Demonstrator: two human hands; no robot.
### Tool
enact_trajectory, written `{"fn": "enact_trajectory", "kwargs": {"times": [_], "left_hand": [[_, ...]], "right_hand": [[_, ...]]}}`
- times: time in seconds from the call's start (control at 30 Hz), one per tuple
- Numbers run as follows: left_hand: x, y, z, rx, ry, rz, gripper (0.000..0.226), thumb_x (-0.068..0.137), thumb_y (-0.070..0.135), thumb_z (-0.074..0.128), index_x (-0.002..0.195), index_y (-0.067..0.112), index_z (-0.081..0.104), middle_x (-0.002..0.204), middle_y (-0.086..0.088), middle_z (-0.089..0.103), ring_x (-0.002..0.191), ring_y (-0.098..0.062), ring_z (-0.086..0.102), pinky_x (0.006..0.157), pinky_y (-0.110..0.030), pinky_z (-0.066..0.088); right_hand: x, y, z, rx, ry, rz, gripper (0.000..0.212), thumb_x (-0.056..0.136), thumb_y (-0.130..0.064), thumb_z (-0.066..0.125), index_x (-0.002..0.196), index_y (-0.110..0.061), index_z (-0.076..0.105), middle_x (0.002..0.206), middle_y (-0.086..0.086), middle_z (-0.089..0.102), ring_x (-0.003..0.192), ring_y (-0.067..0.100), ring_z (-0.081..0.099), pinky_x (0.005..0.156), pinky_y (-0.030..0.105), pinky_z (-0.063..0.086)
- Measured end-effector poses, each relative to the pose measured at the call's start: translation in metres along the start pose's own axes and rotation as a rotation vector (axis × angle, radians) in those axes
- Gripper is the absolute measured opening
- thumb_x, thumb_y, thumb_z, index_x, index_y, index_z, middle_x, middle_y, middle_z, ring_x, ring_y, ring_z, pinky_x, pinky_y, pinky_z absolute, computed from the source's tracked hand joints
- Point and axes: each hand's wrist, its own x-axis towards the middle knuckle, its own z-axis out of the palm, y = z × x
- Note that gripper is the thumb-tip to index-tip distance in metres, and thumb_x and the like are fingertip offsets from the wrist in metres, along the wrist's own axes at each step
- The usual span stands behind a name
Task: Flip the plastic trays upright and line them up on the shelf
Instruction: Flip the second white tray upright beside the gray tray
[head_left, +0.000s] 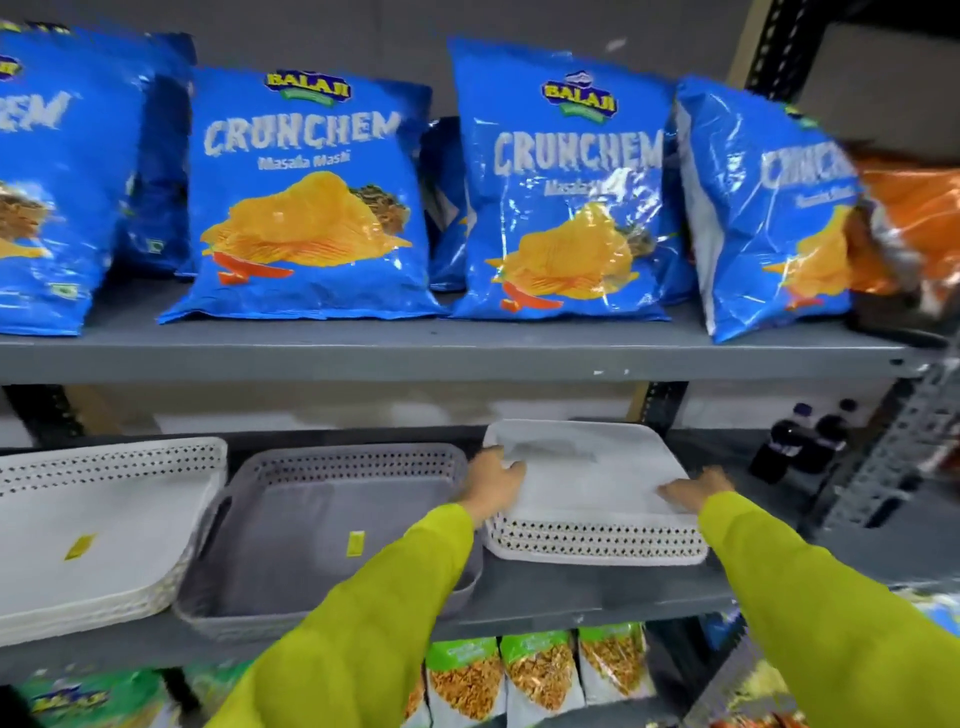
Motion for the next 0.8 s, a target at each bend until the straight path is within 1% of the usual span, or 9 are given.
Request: {"fn": "enact_trajectory", "kwargs": {"times": [0.07, 0.17, 0.3, 0.37, 0.5, 0.6, 0.67, 0.73, 0.8], "left_hand": [[0.016, 0.000, 0.021, -0.025, -0.009, -0.059, 0.037, 0.087, 0.024, 0.059, 0.117, 0.003, 0.064, 0.121, -0.022, 0.065, 0.112, -0.036, 0.062, 0.092, -0.040, 0.049], [0.033, 0.002, 0.037, 0.021, 0.049, -0.278, 0.086, 0.082, 0.053, 0.058, 0.141, -0.006, 0.033, 0.147, -0.025, 0.039, 0.136, -0.036, 0.039, 0.110, -0.039, 0.035], [0.031, 0.021, 0.042, -0.181, 0.144, -0.452, 0.130, 0.062, 0.086, 0.047, 0.148, -0.003, 0.008, 0.154, -0.021, 0.025, 0.140, -0.036, 0.029, 0.113, -0.042, 0.031], [0.031, 0.030, 0.040, -0.210, 0.228, -0.338, 0.123, 0.064, 0.085, 0.046, 0.149, 0.003, 0.011, 0.155, -0.021, 0.021, 0.141, -0.038, 0.026, 0.115, -0.045, 0.027], [0.032, 0.036, 0.024, -0.424, 0.380, 0.002, 0.067, 0.093, 0.055, 0.033, 0.143, 0.012, 0.033, 0.152, -0.014, 0.031, 0.140, -0.029, 0.030, 0.119, -0.043, 0.023], [0.033, 0.024, 0.017, -0.644, 0.375, -0.071, 0.067, 0.089, 0.063, 0.028, 0.128, 0.016, 0.054, 0.133, -0.007, 0.055, 0.120, -0.024, 0.052, 0.105, -0.041, 0.039], [0.025, 0.015, 0.016, -0.605, 0.303, -0.165, 0.066, 0.089, 0.064, 0.031, 0.124, 0.016, 0.059, 0.118, 0.004, 0.057, 0.111, -0.017, 0.052, 0.095, -0.031, 0.039], [0.019, 0.003, 0.020, -0.460, 0.211, -0.225, 0.062, 0.082, 0.060, 0.048, 0.122, 0.014, 0.059, 0.118, 0.004, 0.058, 0.111, -0.019, 0.055, 0.098, -0.035, 0.044], [0.017, -0.012, 0.024, -0.246, 0.107, -0.277, 0.063, 0.064, 0.045, 0.060, 0.117, 0.011, 0.058, 0.120, -0.009, 0.065, 0.108, -0.029, 0.061, 0.095, -0.044, 0.051]], "right_hand": [[0.017, 0.005, 0.000, 0.022, -0.103, 0.020, 0.078, 0.063, -0.026, 0.083, 0.128, 0.004, 0.054, 0.133, 0.019, 0.055, 0.119, 0.033, 0.055, 0.099, 0.039, 0.044], [0.053, 0.024, 0.010, 0.104, -0.226, 0.048, 0.090, 0.027, -0.019, 0.081, 0.111, 0.007, 0.065, 0.122, 0.021, 0.063, 0.099, 0.033, 0.063, 0.090, 0.043, 0.054], [0.054, 0.027, 0.010, 0.280, -0.226, 0.036, 0.061, 0.023, -0.023, 0.067, 0.079, 0.000, 0.072, 0.113, 0.018, 0.063, 0.084, 0.034, 0.060, 0.061, 0.033, 0.050], [0.046, 0.017, 0.005, 0.506, -0.205, 0.042, 0.067, 0.041, -0.029, 0.069, 0.101, 0.000, 0.069, 0.112, 0.019, 0.064, 0.083, 0.032, 0.060, 0.062, 0.031, 0.048], [0.046, -0.005, -0.017, 1.062, -0.203, 0.074, 0.071, 0.075, -0.060, 0.052, 0.124, -0.010, 0.058, 0.116, 0.009, 0.062, 0.104, 0.025, 0.057, 0.087, 0.036, 0.045], [0.050, 0.006, -0.038, 1.089, -0.251, 0.048, 0.103, 0.066, -0.087, 0.035, 0.130, -0.009, 0.053, 0.122, 0.007, 0.056, 0.118, 0.022, 0.051, 0.114, 0.042, 0.026], [0.053, 0.018, -0.043, 1.014, -0.348, 0.049, 0.106, 0.048, -0.092, 0.044, 0.113, -0.011, 0.069, 0.106, 0.010, 0.069, 0.104, 0.026, 0.065, 0.105, 0.044, 0.042], [0.049, 0.027, -0.042, 0.959, -0.401, 0.073, 0.071, 0.070, -0.074, 0.054, 0.086, -0.008, 0.076, 0.082, 0.015, 0.074, 0.071, 0.030, 0.071, 0.076, 0.039, 0.057], [0.050, 0.033, -0.037, 0.852, -0.396, 0.089, 0.038, 0.089, -0.038, 0.052, 0.087, -0.003, 0.068, 0.070, 0.013, 0.071, 0.052, 0.026, 0.068, 0.056, 0.030, 0.057]]}}
